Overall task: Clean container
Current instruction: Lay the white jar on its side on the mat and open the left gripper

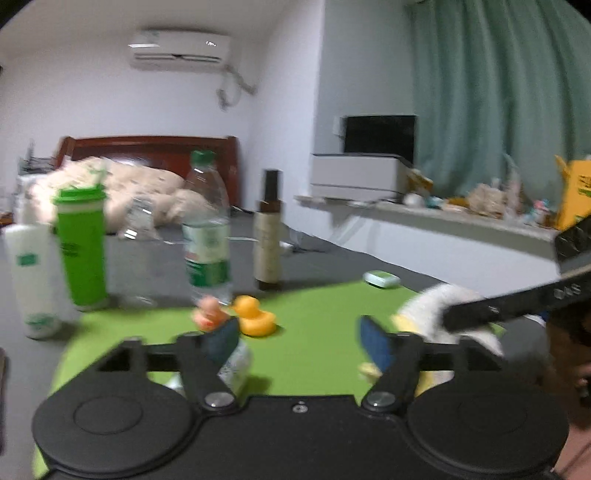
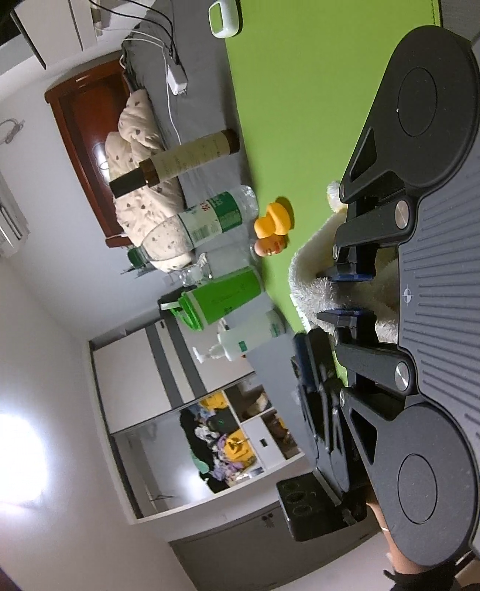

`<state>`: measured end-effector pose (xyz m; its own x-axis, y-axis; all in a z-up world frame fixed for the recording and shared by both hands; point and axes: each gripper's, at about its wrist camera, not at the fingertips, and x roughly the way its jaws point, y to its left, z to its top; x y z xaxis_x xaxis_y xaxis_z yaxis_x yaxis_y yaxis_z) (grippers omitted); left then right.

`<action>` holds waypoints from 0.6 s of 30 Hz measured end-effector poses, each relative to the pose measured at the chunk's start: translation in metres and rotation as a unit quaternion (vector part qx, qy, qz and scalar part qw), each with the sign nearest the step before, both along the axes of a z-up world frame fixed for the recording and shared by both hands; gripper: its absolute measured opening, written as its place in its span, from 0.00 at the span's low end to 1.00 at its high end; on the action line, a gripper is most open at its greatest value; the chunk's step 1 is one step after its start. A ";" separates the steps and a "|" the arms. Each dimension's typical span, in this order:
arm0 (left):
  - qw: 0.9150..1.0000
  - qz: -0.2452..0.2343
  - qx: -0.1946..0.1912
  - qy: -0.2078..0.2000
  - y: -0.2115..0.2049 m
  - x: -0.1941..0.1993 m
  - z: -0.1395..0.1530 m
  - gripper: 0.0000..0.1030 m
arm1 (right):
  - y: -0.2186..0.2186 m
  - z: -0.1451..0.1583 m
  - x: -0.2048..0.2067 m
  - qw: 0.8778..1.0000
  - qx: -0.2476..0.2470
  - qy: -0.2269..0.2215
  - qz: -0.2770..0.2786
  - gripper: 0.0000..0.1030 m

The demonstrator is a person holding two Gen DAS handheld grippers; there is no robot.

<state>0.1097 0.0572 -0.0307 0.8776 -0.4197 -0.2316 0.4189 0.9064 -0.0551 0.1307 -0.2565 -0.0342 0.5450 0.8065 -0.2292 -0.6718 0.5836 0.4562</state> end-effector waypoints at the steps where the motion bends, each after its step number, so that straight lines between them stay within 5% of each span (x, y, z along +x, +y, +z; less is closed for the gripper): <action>1: 1.000 0.013 0.005 -0.001 0.003 0.000 0.002 0.79 | -0.001 0.001 -0.001 1.000 0.003 0.000 -0.001 0.12; 9: 0.994 0.081 0.068 0.025 0.010 0.016 -0.010 0.83 | 0.001 0.009 -0.008 1.000 0.007 -0.009 -0.001 0.12; 18: 0.991 0.087 0.079 0.069 0.010 0.038 -0.022 0.83 | 0.003 0.009 -0.011 1.000 0.004 -0.003 -0.001 0.12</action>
